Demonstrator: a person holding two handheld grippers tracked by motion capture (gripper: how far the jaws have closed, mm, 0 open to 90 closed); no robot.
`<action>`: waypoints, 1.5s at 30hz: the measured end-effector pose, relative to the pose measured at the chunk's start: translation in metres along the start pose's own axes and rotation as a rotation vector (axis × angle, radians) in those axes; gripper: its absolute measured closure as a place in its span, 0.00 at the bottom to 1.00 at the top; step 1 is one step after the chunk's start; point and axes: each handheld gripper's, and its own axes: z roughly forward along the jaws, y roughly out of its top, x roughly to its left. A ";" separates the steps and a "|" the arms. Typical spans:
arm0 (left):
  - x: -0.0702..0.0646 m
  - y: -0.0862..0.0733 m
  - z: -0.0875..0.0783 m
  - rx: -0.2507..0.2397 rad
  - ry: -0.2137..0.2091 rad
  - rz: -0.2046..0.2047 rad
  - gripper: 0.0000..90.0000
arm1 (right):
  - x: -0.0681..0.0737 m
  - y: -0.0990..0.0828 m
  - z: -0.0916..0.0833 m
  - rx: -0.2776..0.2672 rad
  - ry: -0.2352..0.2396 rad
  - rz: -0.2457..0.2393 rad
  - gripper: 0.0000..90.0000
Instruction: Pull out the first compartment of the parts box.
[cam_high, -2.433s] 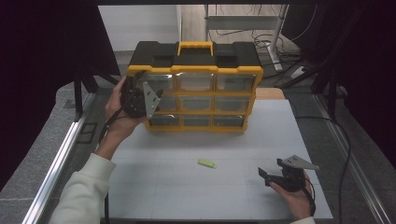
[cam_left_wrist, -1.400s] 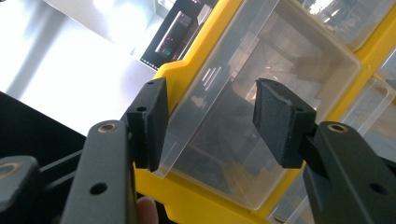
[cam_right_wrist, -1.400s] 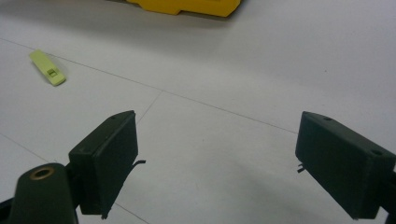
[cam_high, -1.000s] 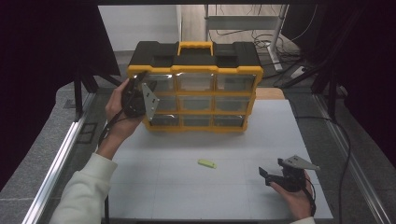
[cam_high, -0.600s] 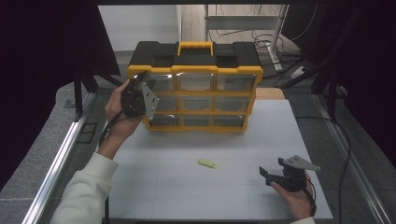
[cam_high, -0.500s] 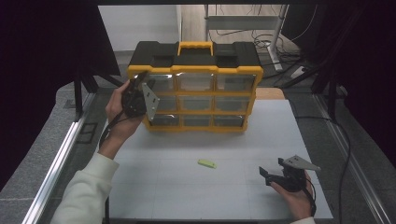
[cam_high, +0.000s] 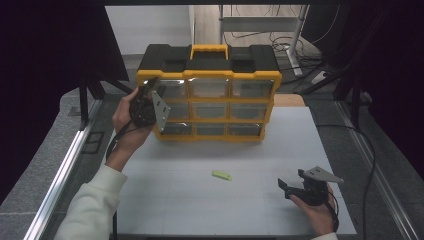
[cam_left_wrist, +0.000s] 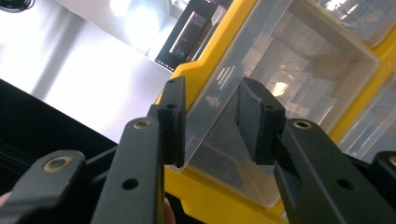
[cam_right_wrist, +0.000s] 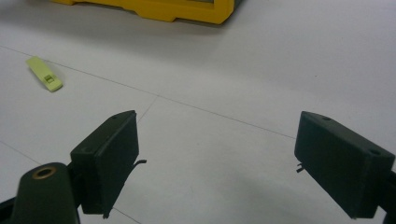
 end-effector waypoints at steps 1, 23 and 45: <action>0.000 0.000 0.000 -0.001 0.000 -0.002 0.71 | 0.000 0.000 0.000 0.000 0.000 0.000 0.16; 0.000 -0.003 -0.010 -0.014 0.006 -0.001 0.72 | 0.000 0.000 0.000 0.003 -0.001 0.000 0.15; 0.000 -0.004 -0.025 -0.033 -0.001 0.003 0.72 | 0.001 0.000 0.001 0.007 0.000 0.000 0.15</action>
